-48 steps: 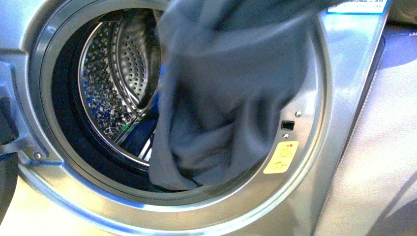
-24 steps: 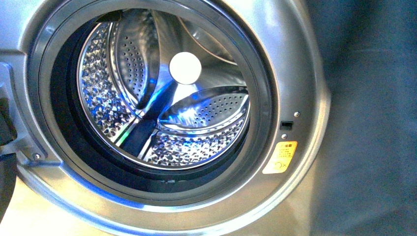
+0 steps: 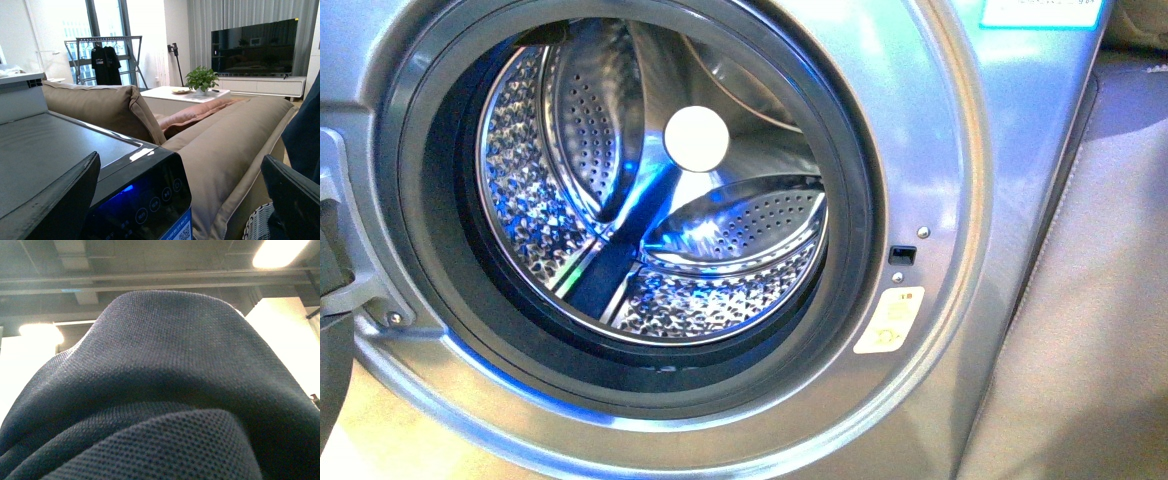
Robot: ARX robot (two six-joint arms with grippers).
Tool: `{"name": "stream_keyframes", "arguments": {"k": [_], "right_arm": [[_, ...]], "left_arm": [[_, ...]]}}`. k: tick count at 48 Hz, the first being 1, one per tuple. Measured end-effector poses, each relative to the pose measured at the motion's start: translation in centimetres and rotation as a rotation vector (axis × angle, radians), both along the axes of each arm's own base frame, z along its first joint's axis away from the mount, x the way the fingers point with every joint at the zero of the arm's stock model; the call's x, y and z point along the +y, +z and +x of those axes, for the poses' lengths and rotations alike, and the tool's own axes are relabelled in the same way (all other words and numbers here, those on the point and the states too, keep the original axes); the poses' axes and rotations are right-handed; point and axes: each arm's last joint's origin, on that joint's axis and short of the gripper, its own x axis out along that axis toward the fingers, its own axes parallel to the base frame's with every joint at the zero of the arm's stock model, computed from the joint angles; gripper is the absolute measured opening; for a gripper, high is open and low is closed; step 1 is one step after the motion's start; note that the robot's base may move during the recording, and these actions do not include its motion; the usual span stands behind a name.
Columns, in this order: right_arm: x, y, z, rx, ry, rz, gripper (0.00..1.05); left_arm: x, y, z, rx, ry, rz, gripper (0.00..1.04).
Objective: Collect clothes from washing machine
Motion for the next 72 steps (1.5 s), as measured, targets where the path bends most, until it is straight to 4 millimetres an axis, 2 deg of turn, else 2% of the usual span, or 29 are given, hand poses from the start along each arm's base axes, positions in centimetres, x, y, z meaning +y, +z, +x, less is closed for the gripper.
{"name": "stream_keyframes", "arguments": {"k": [7,12,16,18,22,26,30,32,35,43,45,50,58,59,63,68,70,72], "right_arm": [[-1.2,-0.6,-1.5,0.072,-0.018,0.003,0.11],[-2.1,-2.6,-1.3,0.174,0.003,0.051,0.11],[-2.9,-5.2,-0.6,0.301,0.046,0.113,0.11],[-3.3,-6.9,0.1,0.367,0.07,0.162,0.11],[-4.2,-12.3,1.7,0.557,0.147,0.298,0.11],[-4.7,-19.6,3.3,0.798,0.23,0.497,0.11],[-4.3,-25.6,4.3,1.002,0.261,0.619,0.11],[-4.0,-27.9,4.8,1.09,0.26,0.636,0.11],[-3.8,-30.4,5.3,1.189,0.255,0.627,0.11],[-3.7,-35.2,6.5,1.366,0.226,0.556,0.11],[-3.7,-35.9,6.7,1.387,0.217,0.539,0.14],[-3.9,-37.4,6.9,1.417,0.189,0.507,0.32],[-4.1,-37.3,7.2,1.41,0.161,0.465,0.58],[-4.0,-37.0,7.3,1.403,0.162,0.454,0.66],[-3.7,-35.6,7.7,1.381,0.18,0.433,0.8],[-3.0,-32.7,8.2,1.33,0.209,0.399,0.97],[-2.6,-31.3,8.3,1.297,0.225,0.385,0.99],[-1.9,-28.9,8.4,1.23,0.236,0.342,0.97]], "left_arm": [[0.0,0.0,0.0,-0.001,0.0,0.0,0.98],[0.0,0.0,0.0,-0.001,0.0,0.0,0.98],[0.0,0.0,0.0,-0.001,0.0,0.0,0.98],[0.0,0.0,0.0,-0.001,0.0,0.0,0.98],[0.0,0.0,0.0,-0.001,0.0,0.0,0.98],[0.0,0.0,0.0,-0.001,0.0,0.0,0.98],[0.0,0.0,0.0,-0.001,0.0,0.0,0.98],[0.0,0.0,0.0,-0.001,0.0,0.0,0.98],[0.0,0.0,0.0,-0.001,0.0,0.0,0.98],[0.0,0.0,0.0,-0.001,0.0,0.0,0.98],[0.0,0.0,0.0,-0.001,0.0,0.0,0.98],[0.0,0.0,0.0,-0.001,0.0,0.0,0.98],[0.0,0.0,0.0,-0.001,0.0,0.0,0.98],[0.0,0.0,0.0,-0.002,-0.001,-0.001,0.98],[0.0,0.1,-0.1,-0.002,-0.001,-0.001,0.98],[0.0,0.1,-0.1,-0.002,0.0,-0.001,0.98],[0.0,0.1,-0.1,-0.002,0.0,-0.001,0.98],[0.0,0.1,-0.1,-0.002,0.0,-0.001,0.98]]}}
